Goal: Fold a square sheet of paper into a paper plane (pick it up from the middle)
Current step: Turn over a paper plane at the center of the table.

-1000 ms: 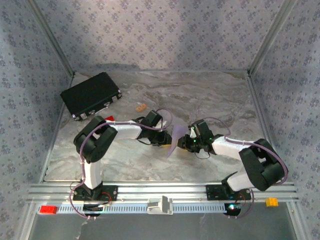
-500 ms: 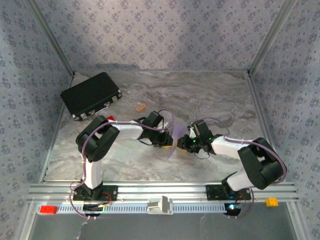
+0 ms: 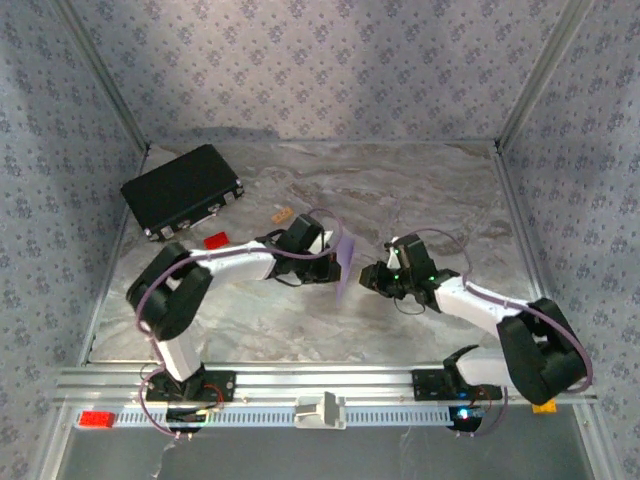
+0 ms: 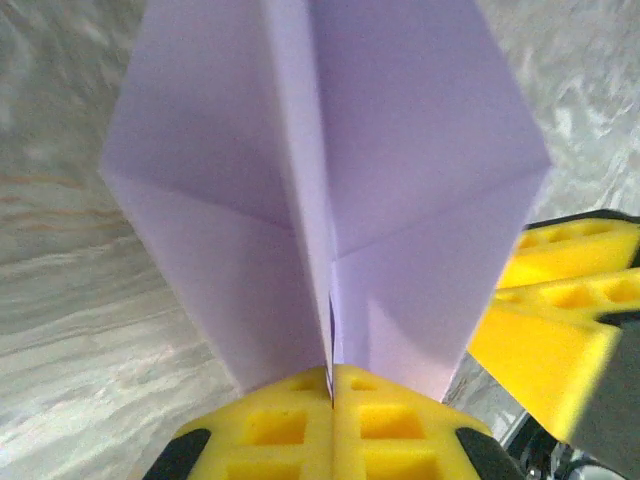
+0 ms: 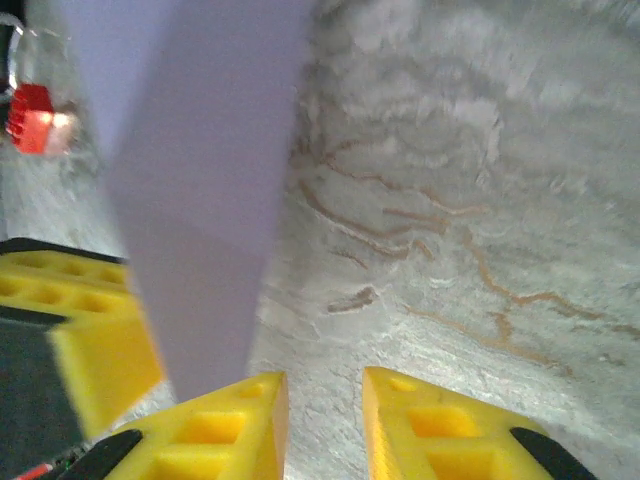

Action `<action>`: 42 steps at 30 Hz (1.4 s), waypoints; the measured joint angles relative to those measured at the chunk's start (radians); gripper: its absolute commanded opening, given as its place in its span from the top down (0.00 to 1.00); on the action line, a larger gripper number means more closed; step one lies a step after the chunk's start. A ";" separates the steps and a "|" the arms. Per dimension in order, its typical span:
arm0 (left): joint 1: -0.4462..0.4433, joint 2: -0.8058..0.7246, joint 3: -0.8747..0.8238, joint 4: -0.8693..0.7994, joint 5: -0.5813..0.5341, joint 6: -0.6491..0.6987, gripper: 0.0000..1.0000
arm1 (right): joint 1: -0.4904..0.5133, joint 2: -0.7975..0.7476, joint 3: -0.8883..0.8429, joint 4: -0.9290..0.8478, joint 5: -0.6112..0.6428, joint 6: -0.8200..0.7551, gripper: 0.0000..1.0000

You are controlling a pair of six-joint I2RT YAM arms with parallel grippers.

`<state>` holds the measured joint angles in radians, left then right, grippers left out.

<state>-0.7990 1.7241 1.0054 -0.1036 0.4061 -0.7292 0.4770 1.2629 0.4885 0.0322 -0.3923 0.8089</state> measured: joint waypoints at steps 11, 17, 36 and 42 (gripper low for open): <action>-0.053 -0.097 0.000 -0.167 -0.315 0.030 1.00 | -0.011 -0.049 -0.002 0.015 -0.008 0.048 0.65; -0.077 -0.093 0.000 -0.200 -0.355 0.030 1.00 | 0.015 0.021 0.021 0.085 -0.052 0.093 0.61; -0.088 -0.065 0.000 -0.215 -0.368 0.030 0.97 | 0.095 0.322 0.187 0.153 -0.079 0.118 0.78; -0.088 -0.021 0.000 -0.215 -0.347 0.031 0.90 | 0.095 0.356 0.187 0.161 -0.091 0.118 0.89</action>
<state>-0.8867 1.7031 1.0054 -0.3187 0.0589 -0.6987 0.5720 1.6192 0.6758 0.1928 -0.4835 0.9272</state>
